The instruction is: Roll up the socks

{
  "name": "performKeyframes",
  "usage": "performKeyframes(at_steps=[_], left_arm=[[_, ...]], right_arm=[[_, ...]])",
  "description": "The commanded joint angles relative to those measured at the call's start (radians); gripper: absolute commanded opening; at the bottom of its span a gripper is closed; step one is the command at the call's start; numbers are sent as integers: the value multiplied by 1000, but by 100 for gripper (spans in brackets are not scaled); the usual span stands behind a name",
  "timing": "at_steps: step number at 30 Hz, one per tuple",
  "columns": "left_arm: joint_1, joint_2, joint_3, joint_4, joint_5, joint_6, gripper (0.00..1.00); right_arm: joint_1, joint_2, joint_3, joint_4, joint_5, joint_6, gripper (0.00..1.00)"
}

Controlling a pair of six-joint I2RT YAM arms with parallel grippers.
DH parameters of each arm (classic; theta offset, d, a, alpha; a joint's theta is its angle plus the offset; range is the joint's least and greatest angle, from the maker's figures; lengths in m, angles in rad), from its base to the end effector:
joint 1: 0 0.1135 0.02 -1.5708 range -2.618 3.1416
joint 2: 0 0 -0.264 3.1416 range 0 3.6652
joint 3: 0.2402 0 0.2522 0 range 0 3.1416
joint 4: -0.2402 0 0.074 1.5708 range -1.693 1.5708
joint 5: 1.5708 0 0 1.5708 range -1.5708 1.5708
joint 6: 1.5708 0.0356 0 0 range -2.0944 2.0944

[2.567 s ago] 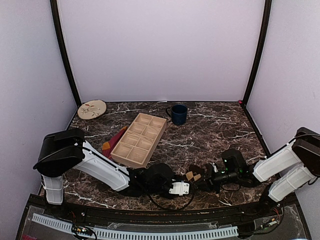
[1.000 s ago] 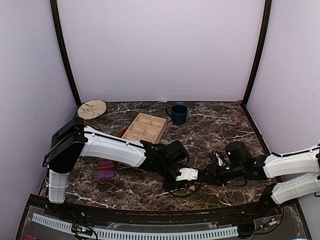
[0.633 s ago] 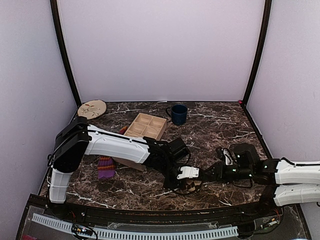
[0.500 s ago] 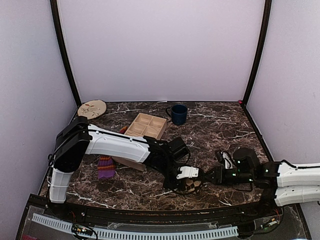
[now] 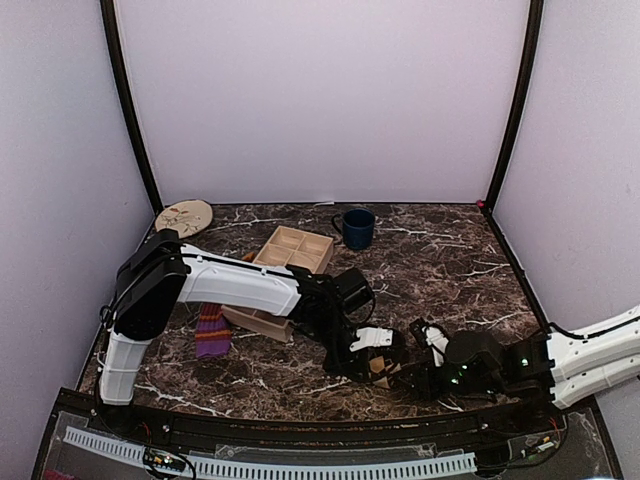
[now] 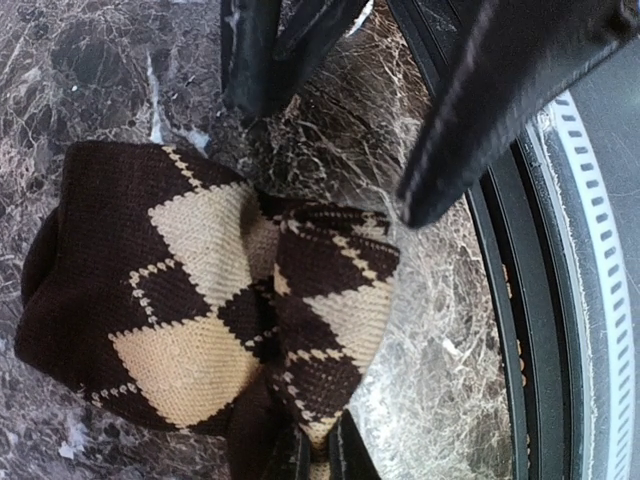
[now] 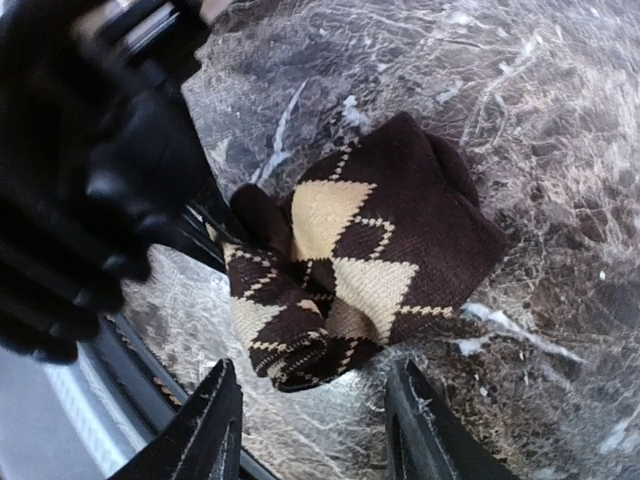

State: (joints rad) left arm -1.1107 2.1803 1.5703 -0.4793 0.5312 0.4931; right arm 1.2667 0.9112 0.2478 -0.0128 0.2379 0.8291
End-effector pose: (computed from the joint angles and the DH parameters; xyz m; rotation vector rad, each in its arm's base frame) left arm 0.1858 -0.4155 0.1460 2.0695 1.7509 -0.9028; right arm 0.0598 0.1624 0.1506 -0.3814 2.3410 0.8429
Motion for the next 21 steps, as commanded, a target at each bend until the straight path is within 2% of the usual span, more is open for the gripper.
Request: performKeyframes(at_steps=[1, 9, 21], left_arm=[[3, 30, -15, -97, 2, -2, 0], [8, 32, -19, -96, 6, -1, 0], [21, 30, -14, -103, 28, 4, 0]], right_arm=[[80, 85, 72, 43, 147, -125, 47], [146, 200, 167, 24, 205, -256, 51], [190, 311, 194, 39, 241, -300, 52]])
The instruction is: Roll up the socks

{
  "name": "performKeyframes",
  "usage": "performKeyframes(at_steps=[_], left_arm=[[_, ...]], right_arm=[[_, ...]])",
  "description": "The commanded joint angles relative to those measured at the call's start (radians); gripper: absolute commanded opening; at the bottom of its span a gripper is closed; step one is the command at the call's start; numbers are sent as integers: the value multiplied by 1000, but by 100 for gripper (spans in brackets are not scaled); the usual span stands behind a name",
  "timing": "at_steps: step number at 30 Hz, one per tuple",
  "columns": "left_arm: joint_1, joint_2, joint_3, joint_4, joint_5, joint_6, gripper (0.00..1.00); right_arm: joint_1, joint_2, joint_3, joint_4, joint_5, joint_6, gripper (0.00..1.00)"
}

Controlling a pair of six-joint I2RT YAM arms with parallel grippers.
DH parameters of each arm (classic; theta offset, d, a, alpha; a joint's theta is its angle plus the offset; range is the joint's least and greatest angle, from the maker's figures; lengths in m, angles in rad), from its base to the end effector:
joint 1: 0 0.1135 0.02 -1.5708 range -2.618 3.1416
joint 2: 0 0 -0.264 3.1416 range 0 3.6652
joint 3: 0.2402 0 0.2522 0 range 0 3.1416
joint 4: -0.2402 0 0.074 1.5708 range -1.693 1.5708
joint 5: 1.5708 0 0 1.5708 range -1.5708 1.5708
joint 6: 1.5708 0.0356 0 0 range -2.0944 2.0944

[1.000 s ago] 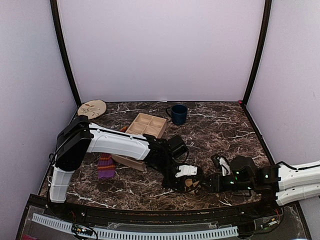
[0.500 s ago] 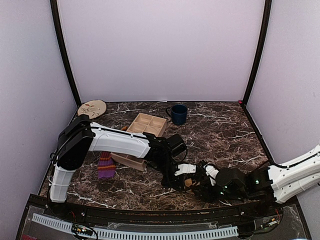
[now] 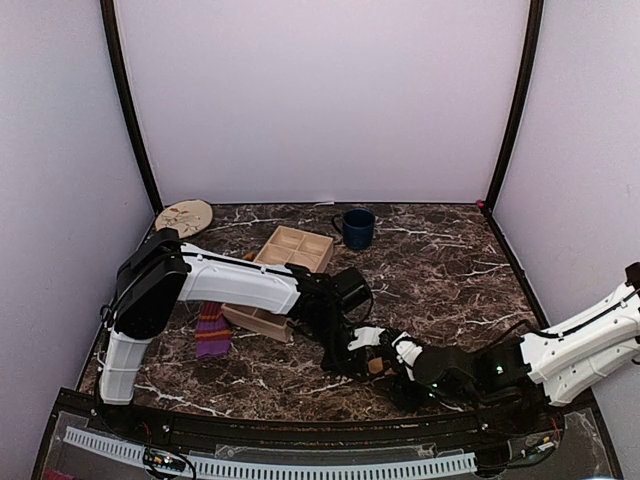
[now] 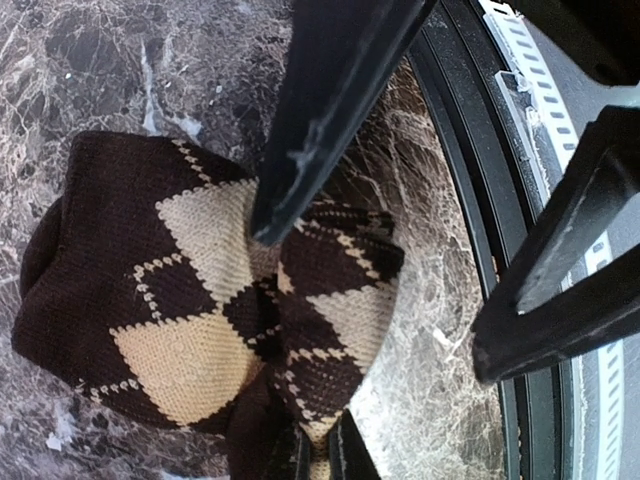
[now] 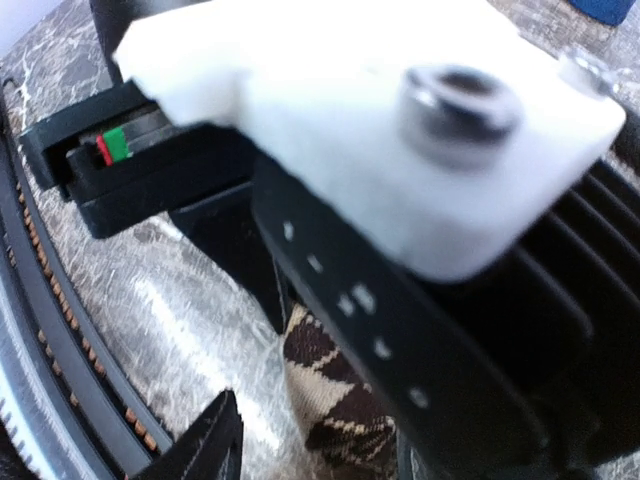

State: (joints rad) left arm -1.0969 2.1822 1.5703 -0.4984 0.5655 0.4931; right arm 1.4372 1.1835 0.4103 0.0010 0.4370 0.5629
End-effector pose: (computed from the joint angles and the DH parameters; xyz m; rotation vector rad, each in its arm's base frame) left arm 0.1896 -0.4116 0.1449 2.0706 1.7718 -0.9437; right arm 0.0434 0.2097 0.1557 -0.7799 2.1789 0.5418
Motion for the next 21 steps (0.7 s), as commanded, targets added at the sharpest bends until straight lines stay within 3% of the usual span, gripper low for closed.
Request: performKeyframes(at_steps=[1, 21], left_arm=[[6, 28, -13, -87, -5, 4, 0], [21, 31, -16, -81, 20, 5, 0]], right_arm=[[21, 49, 34, 27, 50, -39, 52], [25, 193, 41, 75, 97, -120, 51]])
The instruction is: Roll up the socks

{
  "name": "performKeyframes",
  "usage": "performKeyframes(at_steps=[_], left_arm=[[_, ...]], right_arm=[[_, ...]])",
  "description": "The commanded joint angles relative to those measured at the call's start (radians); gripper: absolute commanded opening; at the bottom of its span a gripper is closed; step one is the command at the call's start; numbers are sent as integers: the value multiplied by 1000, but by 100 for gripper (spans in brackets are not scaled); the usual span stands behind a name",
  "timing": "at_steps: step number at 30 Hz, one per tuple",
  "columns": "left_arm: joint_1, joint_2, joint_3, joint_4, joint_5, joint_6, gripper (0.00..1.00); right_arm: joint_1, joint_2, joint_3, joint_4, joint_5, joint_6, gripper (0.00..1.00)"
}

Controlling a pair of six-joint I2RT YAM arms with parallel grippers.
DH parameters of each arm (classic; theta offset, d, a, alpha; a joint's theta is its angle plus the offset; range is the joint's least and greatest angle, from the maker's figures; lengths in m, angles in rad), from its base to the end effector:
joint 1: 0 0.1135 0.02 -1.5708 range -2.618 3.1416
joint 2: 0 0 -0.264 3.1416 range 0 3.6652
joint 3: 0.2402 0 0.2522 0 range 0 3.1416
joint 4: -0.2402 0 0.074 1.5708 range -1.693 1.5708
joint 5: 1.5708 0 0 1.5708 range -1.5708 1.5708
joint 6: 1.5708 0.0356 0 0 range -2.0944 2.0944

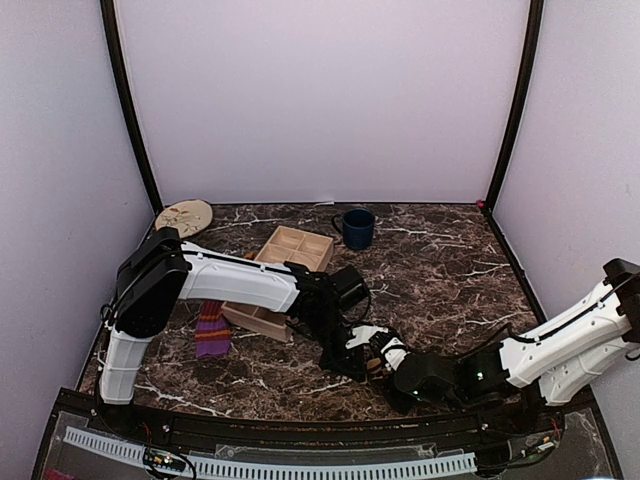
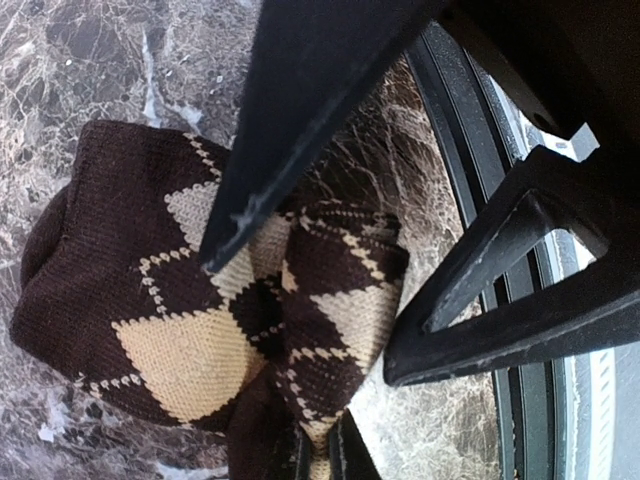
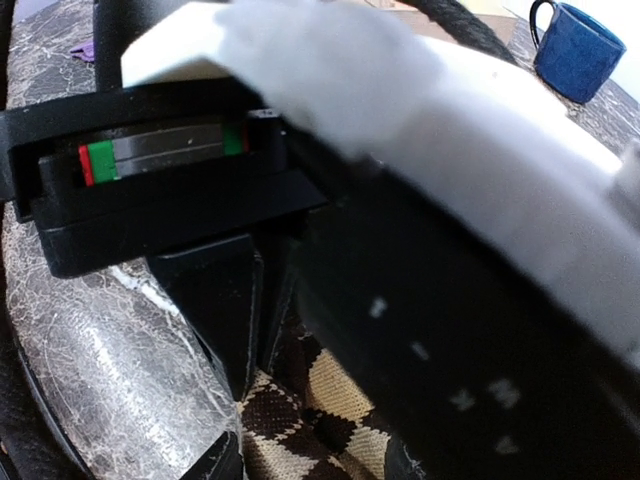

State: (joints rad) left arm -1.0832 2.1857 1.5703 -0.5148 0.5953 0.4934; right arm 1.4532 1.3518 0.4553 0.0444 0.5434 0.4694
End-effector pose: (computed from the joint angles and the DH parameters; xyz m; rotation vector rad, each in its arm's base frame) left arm 0.1937 -0.4079 0.1431 2.0692 1.7926 -0.9795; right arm 0.0454 0.2275 0.1387 -0.8670 2.1237 0.3389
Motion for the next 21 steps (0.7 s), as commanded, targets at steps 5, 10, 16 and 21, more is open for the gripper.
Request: performKeyframes(at_steps=[5, 10, 16, 21], left_arm=[[12, 29, -18, -65, -6, 4, 0], [17, 31, -15, -66, -2, 2, 0], [17, 34, -15, -62, -6, -4, 0], [17, 41, -11, -58, -17, -17, 0]], right_arm=[[9, 45, -7, 45, -32, -31, 48], [9, 50, -11, 36, -52, -19, 41], [8, 41, -17, 34, -68, 2, 25], [5, 46, -23, 35, -88, 24, 13]])
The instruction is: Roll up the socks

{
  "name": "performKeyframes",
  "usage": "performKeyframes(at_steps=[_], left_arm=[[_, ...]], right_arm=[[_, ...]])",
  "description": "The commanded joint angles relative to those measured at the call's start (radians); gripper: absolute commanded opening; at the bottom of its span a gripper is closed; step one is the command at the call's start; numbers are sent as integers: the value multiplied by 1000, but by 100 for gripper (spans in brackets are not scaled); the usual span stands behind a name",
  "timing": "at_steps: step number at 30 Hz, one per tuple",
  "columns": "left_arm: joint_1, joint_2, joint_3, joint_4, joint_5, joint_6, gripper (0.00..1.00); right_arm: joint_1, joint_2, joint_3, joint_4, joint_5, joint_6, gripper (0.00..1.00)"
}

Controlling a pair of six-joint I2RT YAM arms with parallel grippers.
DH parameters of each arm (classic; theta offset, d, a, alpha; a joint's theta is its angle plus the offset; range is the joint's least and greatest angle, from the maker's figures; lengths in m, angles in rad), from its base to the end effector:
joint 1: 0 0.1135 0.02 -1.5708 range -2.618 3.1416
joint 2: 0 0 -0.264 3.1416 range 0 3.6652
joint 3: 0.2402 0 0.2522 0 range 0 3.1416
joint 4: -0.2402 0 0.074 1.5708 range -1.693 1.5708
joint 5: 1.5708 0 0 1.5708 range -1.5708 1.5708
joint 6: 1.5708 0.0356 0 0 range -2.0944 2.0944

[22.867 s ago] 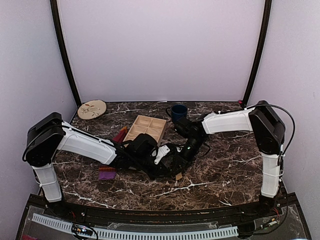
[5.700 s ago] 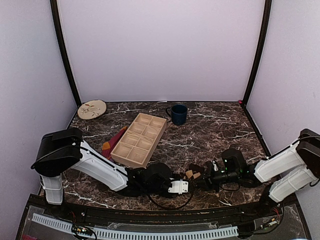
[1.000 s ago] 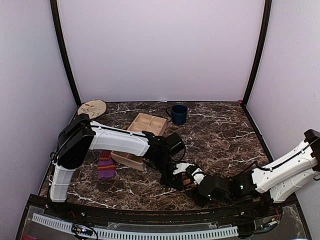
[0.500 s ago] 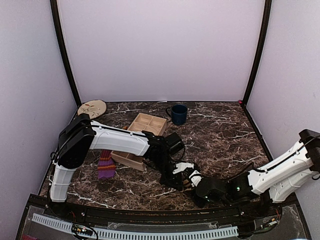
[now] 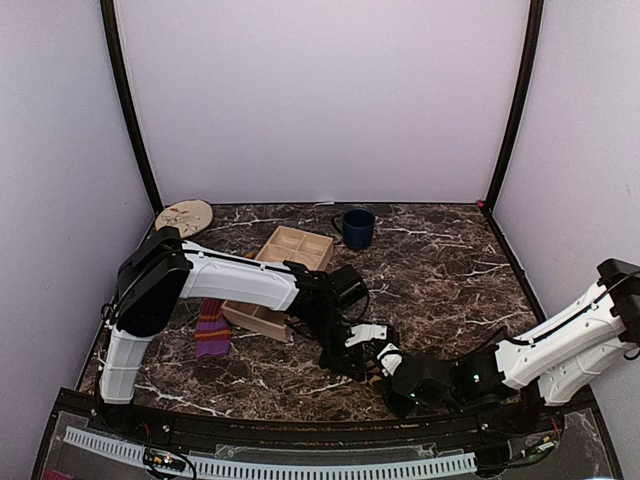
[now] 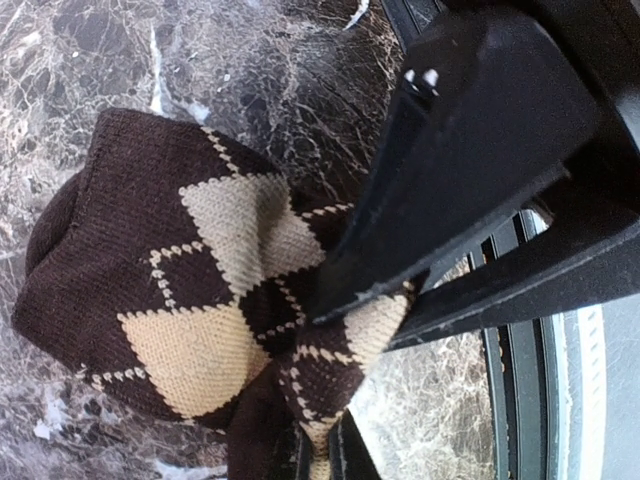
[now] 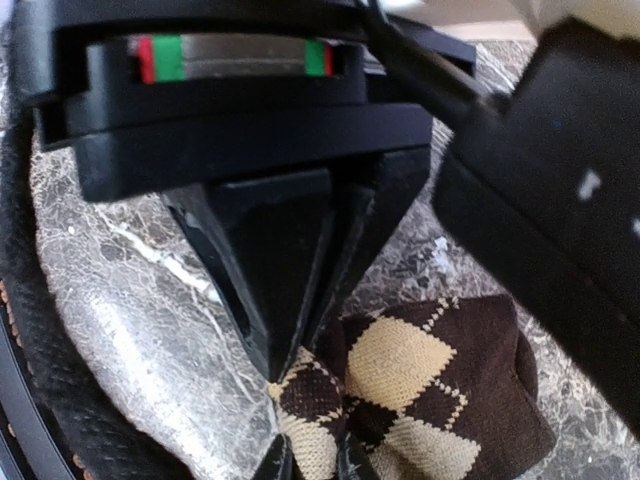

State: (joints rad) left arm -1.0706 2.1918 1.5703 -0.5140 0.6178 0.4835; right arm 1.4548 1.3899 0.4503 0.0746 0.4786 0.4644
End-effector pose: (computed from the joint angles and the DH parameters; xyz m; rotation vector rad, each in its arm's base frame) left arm 0.1983 -0.4058 0.1409 2.0533 1.8128 -1.0094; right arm 0.0434 0.2305 0.1305 -0.9244 2.1529 0.3772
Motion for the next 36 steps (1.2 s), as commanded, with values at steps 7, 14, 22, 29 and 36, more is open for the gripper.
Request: performKeyframes(at_steps=[7, 14, 22, 29, 36], left_arm=[[6, 51, 8, -44, -105, -105, 12], [12, 88, 35, -90, -110, -189, 23], [20, 37, -25, -18, -118, -273, 27], [48, -13, -71, 70, -92, -361, 29], [69, -26, -104, 92, -125, -378, 30]], right_arm=[[-10, -17, -38, 9, -42, 68, 1], [-31, -56, -52, 8, -50, 106, 0], [-49, -91, -63, 2, -74, 154, 0], [-56, -96, -60, -9, -90, 176, 0], [-59, -123, -70, -27, -81, 197, 0]])
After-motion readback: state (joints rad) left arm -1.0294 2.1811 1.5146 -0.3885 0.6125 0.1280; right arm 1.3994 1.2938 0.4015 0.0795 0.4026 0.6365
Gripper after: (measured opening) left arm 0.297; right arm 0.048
